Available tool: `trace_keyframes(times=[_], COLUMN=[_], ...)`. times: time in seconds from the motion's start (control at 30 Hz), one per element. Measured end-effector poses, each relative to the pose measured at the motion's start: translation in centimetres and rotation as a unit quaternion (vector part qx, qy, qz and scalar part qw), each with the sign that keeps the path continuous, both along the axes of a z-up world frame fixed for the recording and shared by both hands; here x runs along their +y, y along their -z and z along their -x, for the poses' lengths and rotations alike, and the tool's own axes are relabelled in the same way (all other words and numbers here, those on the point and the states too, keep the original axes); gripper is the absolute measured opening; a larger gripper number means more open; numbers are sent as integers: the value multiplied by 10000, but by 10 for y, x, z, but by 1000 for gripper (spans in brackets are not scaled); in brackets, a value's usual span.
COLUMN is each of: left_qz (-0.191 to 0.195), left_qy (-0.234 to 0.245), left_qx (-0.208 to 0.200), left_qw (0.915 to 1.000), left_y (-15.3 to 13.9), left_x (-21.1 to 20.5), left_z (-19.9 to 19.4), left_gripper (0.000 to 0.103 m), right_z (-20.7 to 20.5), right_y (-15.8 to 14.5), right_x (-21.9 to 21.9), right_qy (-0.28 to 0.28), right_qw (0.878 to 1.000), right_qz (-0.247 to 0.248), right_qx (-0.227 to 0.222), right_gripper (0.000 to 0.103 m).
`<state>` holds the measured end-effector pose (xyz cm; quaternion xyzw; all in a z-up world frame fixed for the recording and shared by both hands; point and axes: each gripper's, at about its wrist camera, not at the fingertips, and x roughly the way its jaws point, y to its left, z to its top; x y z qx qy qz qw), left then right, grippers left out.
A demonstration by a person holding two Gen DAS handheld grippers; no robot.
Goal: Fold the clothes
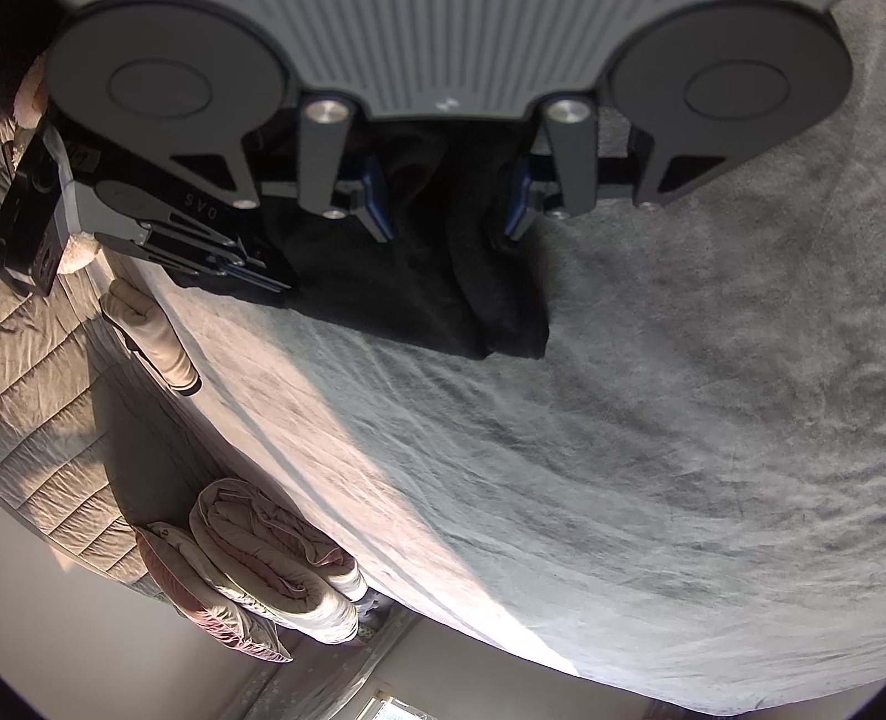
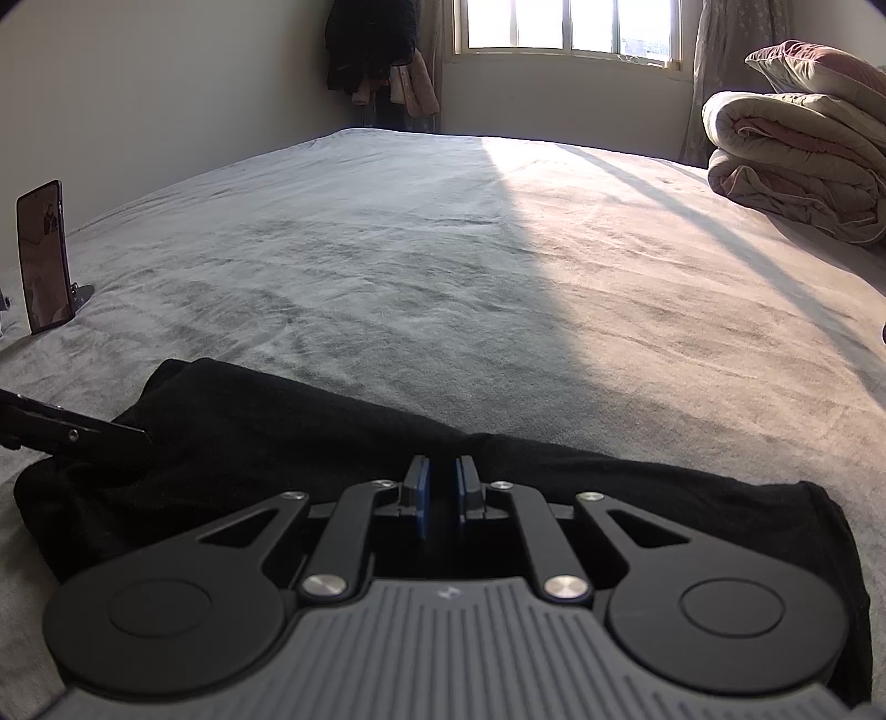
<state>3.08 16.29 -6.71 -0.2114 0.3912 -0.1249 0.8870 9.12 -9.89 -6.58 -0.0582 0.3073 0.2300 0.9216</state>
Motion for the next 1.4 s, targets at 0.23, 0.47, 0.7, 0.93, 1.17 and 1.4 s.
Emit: trace_keyframes(times=[0.23, 0.47, 0.7, 0.93, 1.17, 1.4], left_qz=[-9, -20, 65, 287, 750, 1157], left_qy=[-25, -43, 47, 188, 190, 439], left_qx=[8, 25, 28, -229, -396, -604], left_qw=[10000, 10000, 10000, 9992, 9962, 9905], left_y=[0, 2, -1, -13, -27, -39], left_x=[-1, 0, 0, -3, -11, -43], left_z=[0, -2, -2, 0, -5, -19], left_gripper=[40, 29, 14, 12, 12, 12], right_z=[1, 0, 1, -2, -5, -14], right_y=[0, 0, 0, -1, 0, -11], right_x=[0, -1, 1, 3, 1, -32], right_qy=[-42, -51, -44, -66, 73, 287], right_qw=[10000, 10000, 10000, 9998, 9997, 9901], right_qz=[33, 42, 72, 154, 34, -1108], right_qx=[-3, -2, -15, 55, 218, 807], right_gripper=[9, 9, 10, 10, 10, 20])
